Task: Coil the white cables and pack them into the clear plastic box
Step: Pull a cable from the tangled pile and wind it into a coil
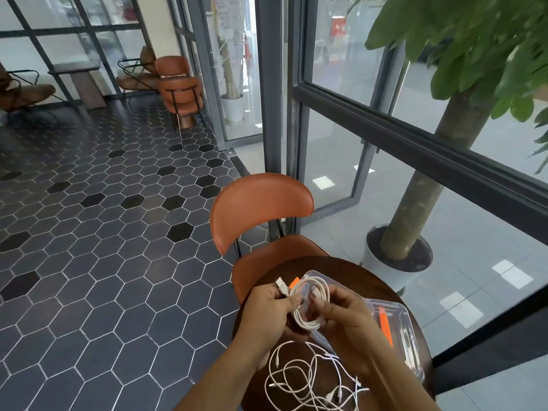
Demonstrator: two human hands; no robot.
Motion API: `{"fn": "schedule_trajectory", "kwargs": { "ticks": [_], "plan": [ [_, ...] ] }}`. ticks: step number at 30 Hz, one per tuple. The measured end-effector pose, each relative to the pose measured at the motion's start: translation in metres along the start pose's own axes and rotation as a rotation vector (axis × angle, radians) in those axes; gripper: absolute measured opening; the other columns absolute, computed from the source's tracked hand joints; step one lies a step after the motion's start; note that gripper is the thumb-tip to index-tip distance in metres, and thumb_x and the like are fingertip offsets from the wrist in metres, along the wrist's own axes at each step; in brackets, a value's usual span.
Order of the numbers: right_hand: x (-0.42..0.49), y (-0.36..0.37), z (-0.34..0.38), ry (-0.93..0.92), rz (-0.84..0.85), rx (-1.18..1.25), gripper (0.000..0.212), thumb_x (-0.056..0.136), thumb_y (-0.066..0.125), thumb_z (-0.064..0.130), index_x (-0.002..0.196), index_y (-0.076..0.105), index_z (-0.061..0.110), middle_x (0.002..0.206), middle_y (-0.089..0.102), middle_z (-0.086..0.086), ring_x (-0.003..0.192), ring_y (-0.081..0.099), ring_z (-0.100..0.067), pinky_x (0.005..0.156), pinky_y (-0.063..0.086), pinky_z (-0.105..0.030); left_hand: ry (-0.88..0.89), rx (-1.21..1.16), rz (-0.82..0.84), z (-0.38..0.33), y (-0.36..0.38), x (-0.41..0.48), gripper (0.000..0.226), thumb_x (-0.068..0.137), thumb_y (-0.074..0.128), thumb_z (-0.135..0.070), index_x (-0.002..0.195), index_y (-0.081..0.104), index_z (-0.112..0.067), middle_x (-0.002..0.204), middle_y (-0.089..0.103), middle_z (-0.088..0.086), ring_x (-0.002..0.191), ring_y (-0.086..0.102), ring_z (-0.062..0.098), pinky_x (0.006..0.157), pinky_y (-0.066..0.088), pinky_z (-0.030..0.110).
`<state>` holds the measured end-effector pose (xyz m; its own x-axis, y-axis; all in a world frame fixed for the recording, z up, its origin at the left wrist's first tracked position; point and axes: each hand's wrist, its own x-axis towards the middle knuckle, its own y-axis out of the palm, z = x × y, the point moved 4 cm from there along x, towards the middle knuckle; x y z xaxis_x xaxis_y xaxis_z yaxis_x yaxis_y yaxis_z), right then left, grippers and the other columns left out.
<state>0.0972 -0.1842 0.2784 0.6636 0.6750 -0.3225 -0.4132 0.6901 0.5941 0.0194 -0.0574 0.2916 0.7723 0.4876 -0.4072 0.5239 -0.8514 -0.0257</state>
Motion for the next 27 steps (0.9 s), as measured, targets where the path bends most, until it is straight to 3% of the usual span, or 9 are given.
{"fn": "schedule_trajectory", "kwargs": {
  "ticks": [2, 5, 7, 9, 12, 18, 21, 25, 27],
  "plan": [
    [-0.004, 0.000, -0.002, -0.092, -0.066, -0.091, 0.045, 0.072, 0.071, -0.010, 0.114, 0.057, -0.004, 0.090, 0.070, -0.028, 0.074, 0.072, -0.034, 0.064, 0.061, -0.040, 0.065, 0.171, -0.056, 0.002, -0.001, 0.001, 0.014, 0.097, 0.063, -0.016, 0.088, 0.070, -0.009, 0.078, 0.075, 0.015, 0.060, 0.075, 0.034, 0.056, 0.062, 0.053],
    [-0.009, -0.002, 0.000, -0.297, -0.276, -0.448, 0.035, 0.080, 0.076, -0.002, 0.109, 0.059, 0.009, 0.084, 0.077, -0.018, 0.077, 0.075, -0.034, 0.072, 0.062, -0.044, 0.178, 0.410, -0.109, 0.000, 0.002, -0.006, 0.011, 0.100, 0.055, -0.019, 0.102, 0.066, -0.017, 0.081, 0.073, 0.003, 0.049, 0.071, 0.013, 0.049, 0.057, 0.024],
    [-0.010, 0.002, -0.001, -0.387, -0.360, -0.504, 0.025, 0.083, 0.075, 0.001, 0.102, 0.062, 0.010, 0.080, 0.077, -0.013, 0.072, 0.076, -0.031, 0.067, 0.063, -0.041, 0.273, 0.594, -0.161, -0.006, 0.006, -0.011, 0.029, 0.103, 0.049, -0.021, 0.131, 0.056, -0.023, 0.106, 0.071, -0.005, 0.080, 0.071, -0.004, 0.065, 0.049, 0.007],
    [-0.012, 0.007, -0.004, -0.434, -0.420, -0.481, 0.019, 0.086, 0.073, 0.000, 0.097, 0.061, 0.009, 0.075, 0.077, -0.011, 0.067, 0.075, -0.028, 0.060, 0.063, -0.035, 0.362, 0.789, -0.181, -0.008, 0.012, -0.011, 0.051, 0.105, 0.043, -0.024, 0.154, 0.030, -0.024, 0.141, 0.059, -0.001, 0.121, 0.061, 0.008, 0.089, 0.044, 0.016],
    [-0.012, 0.013, -0.009, -0.483, -0.496, -0.540, 0.016, 0.088, 0.071, 0.003, 0.092, 0.059, 0.013, 0.073, 0.075, -0.006, 0.064, 0.074, -0.021, 0.061, 0.063, -0.031, 0.362, 0.931, -0.162, -0.005, 0.018, -0.010, 0.065, 0.105, 0.041, -0.023, 0.160, 0.007, -0.021, 0.155, 0.044, 0.003, 0.131, 0.054, 0.022, 0.098, 0.046, 0.030],
    [-0.013, 0.013, -0.011, -0.532, -0.451, -0.734, 0.021, 0.091, 0.068, 0.008, 0.093, 0.057, 0.025, 0.074, 0.074, -0.002, 0.066, 0.074, -0.017, 0.060, 0.061, -0.032, 0.351, 0.654, -0.135, 0.004, 0.005, -0.011, 0.033, 0.102, 0.047, -0.019, 0.131, 0.057, -0.030, 0.109, 0.070, -0.013, 0.097, 0.066, 0.005, 0.073, 0.046, 0.008],
    [-0.011, 0.011, -0.009, -0.482, -0.403, -0.575, 0.020, 0.091, 0.066, 0.004, 0.099, 0.061, 0.021, 0.079, 0.076, -0.006, 0.067, 0.074, -0.017, 0.059, 0.060, -0.026, 0.404, 0.704, -0.137, 0.002, 0.004, -0.010, 0.034, 0.100, 0.050, -0.021, 0.131, 0.059, -0.032, 0.101, 0.073, -0.009, 0.083, 0.066, 0.007, 0.070, 0.047, 0.012],
    [-0.002, 0.009, -0.014, -0.167, -0.188, -0.110, 0.027, 0.087, 0.065, 0.001, 0.114, 0.068, 0.003, 0.090, 0.074, -0.022, 0.070, 0.068, -0.027, 0.067, 0.060, -0.038, 0.374, 0.657, -0.119, 0.002, -0.002, -0.005, 0.037, 0.098, 0.049, -0.019, 0.127, 0.060, -0.038, 0.080, 0.067, -0.008, 0.058, 0.060, 0.011, 0.063, 0.059, 0.032],
    [-0.003, 0.008, -0.012, -0.105, -0.093, -0.109, 0.031, 0.082, 0.069, 0.001, 0.112, 0.071, 0.001, 0.095, 0.073, -0.026, 0.076, 0.069, -0.032, 0.070, 0.061, -0.037, 0.360, 0.578, -0.088, 0.004, -0.004, -0.008, 0.045, 0.098, 0.049, -0.016, 0.130, 0.057, -0.046, 0.078, 0.066, -0.010, 0.051, 0.060, 0.009, 0.055, 0.057, 0.029]
  ]
}}
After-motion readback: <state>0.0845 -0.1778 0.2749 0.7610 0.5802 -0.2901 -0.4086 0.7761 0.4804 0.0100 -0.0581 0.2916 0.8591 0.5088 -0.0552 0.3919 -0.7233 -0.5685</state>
